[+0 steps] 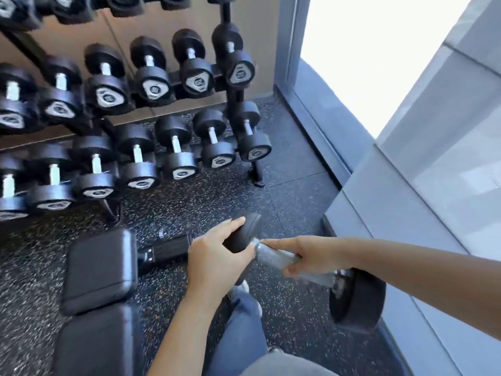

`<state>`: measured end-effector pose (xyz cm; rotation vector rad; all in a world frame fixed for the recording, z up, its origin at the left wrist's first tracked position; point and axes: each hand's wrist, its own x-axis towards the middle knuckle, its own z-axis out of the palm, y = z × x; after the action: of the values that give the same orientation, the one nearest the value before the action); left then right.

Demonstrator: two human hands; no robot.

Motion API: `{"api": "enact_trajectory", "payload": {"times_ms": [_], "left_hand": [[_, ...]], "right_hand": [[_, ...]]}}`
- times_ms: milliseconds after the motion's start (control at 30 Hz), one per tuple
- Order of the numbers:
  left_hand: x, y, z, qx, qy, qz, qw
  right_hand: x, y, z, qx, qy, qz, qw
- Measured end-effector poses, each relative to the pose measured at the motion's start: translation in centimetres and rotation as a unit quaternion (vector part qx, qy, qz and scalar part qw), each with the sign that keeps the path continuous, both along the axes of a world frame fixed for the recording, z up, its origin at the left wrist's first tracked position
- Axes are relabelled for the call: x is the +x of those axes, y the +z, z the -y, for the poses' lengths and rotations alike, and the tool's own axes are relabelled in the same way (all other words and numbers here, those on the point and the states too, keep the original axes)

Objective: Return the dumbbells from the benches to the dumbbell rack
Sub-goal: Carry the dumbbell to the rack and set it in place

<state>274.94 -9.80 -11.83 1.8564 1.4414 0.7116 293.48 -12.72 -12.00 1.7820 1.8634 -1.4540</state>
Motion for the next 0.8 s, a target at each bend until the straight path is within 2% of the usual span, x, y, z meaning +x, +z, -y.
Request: {"api": "enact_trajectory", "payload": {"times_ms": [300,567,800], "left_hand": [[6.8,0.2,-15.8,-0.026,-0.070,0.004,0.997],[12.7,1.7,-29.3,0.008,-0.113,0.005,0.994],[18.7,1.8,-37.8,0.007,-0.097,-0.012,0.995]], "right_hand": [[6.0,0.2,-13.3,-0.014,-0.070,0.024,0.997],[11.8,1.1,-25.2,0.016,-0.108,0.021,0.994],[17.6,1.4,-33.8,-0.004,-0.108,-0.009,0.994]]}}
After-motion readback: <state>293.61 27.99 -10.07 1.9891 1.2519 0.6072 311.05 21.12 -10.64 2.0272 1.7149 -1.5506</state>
